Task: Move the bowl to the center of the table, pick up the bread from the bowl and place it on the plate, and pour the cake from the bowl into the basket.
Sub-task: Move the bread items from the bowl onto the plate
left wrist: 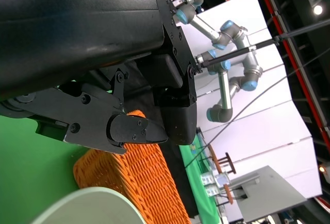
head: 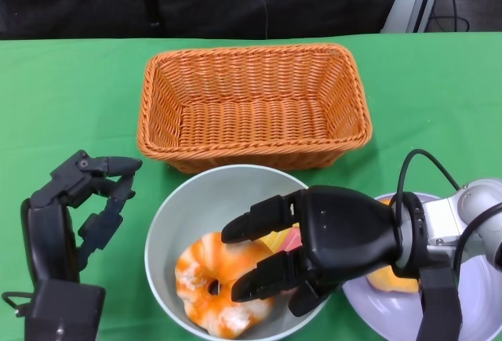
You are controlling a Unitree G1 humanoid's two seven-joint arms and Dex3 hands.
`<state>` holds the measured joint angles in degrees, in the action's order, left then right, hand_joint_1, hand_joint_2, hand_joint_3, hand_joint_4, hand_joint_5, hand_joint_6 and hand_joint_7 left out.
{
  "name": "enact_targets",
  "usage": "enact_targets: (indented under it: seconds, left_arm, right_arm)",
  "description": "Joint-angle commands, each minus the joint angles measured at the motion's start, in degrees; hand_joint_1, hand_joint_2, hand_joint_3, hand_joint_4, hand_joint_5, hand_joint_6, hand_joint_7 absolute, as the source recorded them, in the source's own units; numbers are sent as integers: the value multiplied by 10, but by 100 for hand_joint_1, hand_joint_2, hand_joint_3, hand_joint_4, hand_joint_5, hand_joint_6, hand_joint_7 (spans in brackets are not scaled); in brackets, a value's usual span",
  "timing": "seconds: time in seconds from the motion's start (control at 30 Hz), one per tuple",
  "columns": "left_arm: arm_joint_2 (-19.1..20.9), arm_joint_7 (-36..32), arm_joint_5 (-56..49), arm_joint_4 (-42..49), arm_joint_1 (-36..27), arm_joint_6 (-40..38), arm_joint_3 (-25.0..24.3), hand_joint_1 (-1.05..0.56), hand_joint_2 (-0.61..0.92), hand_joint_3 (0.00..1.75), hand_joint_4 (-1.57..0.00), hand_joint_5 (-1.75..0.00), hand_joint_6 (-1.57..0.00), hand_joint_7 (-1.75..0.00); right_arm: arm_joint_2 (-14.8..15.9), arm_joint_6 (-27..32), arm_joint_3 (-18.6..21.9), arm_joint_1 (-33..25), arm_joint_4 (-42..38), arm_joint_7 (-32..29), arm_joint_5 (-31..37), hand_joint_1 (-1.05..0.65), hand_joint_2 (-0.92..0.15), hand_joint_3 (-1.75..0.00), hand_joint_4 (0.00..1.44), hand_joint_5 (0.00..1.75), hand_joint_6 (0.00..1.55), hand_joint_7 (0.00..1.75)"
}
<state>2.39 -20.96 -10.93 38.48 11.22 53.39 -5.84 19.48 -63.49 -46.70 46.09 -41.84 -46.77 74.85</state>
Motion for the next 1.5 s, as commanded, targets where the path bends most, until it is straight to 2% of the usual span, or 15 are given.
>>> enact_targets:
  seconds: [0.03,0.6,0.8,1.07,1.5]
  left_arm:
    - [2,6,3,-17,-14,-9,-1,-17,92,24,-82,-125,-92,-81]
    - [0,1,-10,-15,-19,-5,-6,-19,92,24,-82,-126,-92,-78]
    - [-3,-5,-16,-21,-21,-8,-6,-19,92,24,-81,-126,-92,-78]
    - [-10,-15,-21,-29,-24,-9,-10,-19,92,24,-81,-127,-93,-79]
    - [-24,-16,-27,-75,-43,-32,-10,-19,92,22,-80,-129,-92,-81]
  right_arm:
    - [13,9,-9,-6,10,8,-14,-65,-85,0,81,5,76,0]
    - [7,51,-23,-25,35,44,-43,-64,-85,0,83,4,75,0]
    - [8,77,-31,-28,50,76,-42,-65,-87,-1,82,4,74,0]
    - [8,99,-40,-33,64,91,-41,-67,-85,0,88,6,78,1]
    - [11,139,-43,-48,86,164,-58,-61,-86,-1,91,9,90,3]
